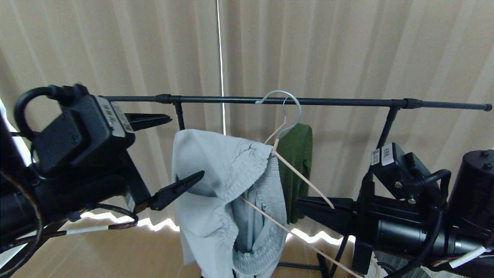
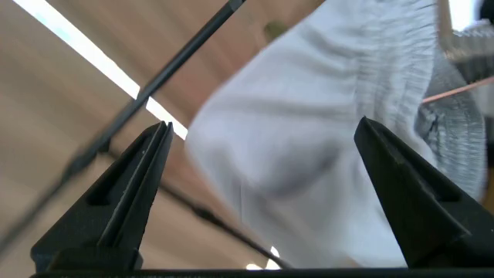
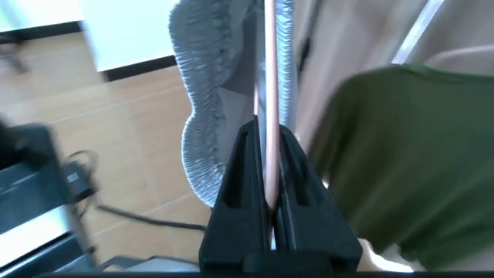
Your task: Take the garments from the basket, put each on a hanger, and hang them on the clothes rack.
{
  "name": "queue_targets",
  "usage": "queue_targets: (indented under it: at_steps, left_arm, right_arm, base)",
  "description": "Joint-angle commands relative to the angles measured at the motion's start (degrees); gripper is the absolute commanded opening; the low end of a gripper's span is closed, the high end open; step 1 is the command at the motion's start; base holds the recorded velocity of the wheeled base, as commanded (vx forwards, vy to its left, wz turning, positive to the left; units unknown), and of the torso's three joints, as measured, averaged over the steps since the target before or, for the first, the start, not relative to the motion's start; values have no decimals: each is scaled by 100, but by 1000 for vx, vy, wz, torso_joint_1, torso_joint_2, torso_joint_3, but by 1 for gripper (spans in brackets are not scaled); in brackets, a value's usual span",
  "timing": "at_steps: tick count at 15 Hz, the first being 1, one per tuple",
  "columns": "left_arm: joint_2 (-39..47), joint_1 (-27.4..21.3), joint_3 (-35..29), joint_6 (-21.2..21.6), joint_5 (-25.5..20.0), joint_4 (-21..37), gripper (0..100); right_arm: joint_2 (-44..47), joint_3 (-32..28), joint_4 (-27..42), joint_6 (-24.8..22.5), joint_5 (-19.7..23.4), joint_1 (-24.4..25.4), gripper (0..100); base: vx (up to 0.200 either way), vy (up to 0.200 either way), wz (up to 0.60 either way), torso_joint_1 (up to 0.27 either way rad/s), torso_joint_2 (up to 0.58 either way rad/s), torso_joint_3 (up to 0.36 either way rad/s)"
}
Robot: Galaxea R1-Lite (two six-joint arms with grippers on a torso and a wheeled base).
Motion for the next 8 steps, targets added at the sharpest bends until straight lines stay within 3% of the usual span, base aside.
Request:
queue_targets:
  at_steps: [1, 4, 8]
  left_arm:
    - [740, 30, -357, 330, -118, -80, 100]
    - [1161, 13, -664, 664, -241, -89, 100]
    - [1205, 13, -691, 805, -320, -80, 100]
  right_arm:
    - [15, 11, 4, 2, 67, 9, 0]
    - [33, 3, 4, -60, 348, 79, 0]
    - [15, 20, 4, -235, 577, 88, 0]
  base:
    - [0, 0, 0, 0, 0, 0]
    - [0, 0, 0, 0, 0, 0]
    - [0, 0, 0, 0, 0, 0]
